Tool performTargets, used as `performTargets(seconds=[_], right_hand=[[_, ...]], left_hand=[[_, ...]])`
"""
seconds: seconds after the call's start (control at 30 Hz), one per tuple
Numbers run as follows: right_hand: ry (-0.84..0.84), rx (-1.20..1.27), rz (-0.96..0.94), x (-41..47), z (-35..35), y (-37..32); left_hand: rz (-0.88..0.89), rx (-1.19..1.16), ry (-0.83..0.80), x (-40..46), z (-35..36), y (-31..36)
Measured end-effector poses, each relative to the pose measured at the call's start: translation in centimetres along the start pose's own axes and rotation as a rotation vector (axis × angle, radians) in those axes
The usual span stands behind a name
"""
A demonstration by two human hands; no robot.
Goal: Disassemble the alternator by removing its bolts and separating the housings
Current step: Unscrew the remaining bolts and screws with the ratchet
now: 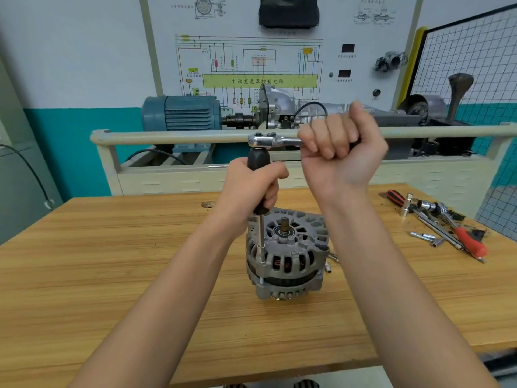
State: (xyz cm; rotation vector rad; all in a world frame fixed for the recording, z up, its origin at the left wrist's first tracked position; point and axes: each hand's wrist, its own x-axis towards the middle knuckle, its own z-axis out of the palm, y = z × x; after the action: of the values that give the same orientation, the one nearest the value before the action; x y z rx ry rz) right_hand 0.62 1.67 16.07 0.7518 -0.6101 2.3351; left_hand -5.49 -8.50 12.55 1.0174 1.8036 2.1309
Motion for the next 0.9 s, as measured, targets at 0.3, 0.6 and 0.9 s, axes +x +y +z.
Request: performTargets(seconds=[0.3, 0.6, 0.9], right_hand=[[0.259, 0.316, 0.24, 3.2, -1.7, 0.8], [-0.27, -0.616, -0.487, -3.5, 1.9, 3.0], [-0.154, -0.178, -0.084, -0.2, 1.1, 0.5]], left_hand=[[-0.117, -0.183, -0.274, 0.8, -0.5, 0.4], [-0.009, -0.066, 0.198, 0.1, 1.6, 0.3], [-0.007, -0.147, -0.022, 0.2, 0.6, 0.0]])
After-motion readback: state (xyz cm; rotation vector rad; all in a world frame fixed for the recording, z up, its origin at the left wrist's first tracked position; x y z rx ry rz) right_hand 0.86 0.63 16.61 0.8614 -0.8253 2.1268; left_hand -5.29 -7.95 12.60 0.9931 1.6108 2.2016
